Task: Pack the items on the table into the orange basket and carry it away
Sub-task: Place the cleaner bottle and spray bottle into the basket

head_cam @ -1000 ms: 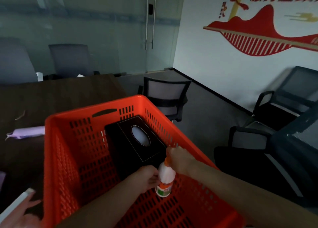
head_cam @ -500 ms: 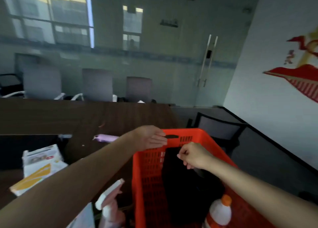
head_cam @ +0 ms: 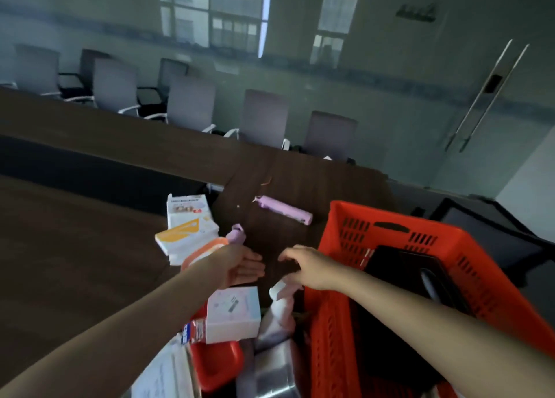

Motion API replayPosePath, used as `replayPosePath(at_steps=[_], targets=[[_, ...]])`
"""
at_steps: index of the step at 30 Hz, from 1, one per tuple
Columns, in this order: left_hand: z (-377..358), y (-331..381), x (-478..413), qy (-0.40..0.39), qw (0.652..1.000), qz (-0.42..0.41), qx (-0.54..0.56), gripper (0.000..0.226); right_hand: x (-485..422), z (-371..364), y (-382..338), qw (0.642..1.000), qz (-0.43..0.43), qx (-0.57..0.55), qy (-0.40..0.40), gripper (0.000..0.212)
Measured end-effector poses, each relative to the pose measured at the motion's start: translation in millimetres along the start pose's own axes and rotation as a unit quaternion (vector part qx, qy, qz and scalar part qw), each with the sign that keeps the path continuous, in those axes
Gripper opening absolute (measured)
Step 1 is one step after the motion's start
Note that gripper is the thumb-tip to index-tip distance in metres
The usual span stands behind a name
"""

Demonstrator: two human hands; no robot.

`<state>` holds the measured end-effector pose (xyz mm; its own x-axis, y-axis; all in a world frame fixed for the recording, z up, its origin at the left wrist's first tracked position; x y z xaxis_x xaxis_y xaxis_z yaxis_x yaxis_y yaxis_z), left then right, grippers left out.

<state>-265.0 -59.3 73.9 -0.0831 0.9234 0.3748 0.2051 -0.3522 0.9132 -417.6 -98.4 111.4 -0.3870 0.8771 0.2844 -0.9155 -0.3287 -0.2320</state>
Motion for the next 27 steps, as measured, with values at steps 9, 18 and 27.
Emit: replayPosePath(at_steps=[9, 18, 27], targets=[[11.9, -70.3, -1.5, 0.010, 0.997, 0.048, 0.064, 0.020, -6.4, -18.4, -0.5, 0.998, 0.002, -0.056, -0.006, 0.025], [-5.4, -76.0, 0.5, -0.033, 0.998, 0.012, 0.049, 0.017, -4.3, -23.7, -2.7, 0.986, -0.047, -0.152, 0.039, 0.028], [-11.6, 22.4, 10.2, -0.115, 0.976, -0.146, -0.117, 0.036, 11.0, 80.2, -13.5, 0.969, -0.031, -0.214, 0.119, 0.037]])
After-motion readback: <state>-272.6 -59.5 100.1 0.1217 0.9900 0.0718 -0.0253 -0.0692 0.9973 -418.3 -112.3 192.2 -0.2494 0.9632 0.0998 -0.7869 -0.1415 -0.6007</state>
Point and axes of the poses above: each hand's wrist, its own x-axis away from the middle knuckle, its own z-axis out of the back of the hand, y = z × x, the point moved 4 cm from there along -x, towards the middle knuckle, and after that the axes turned 15 degrees about -z, right-handed, at the moved point
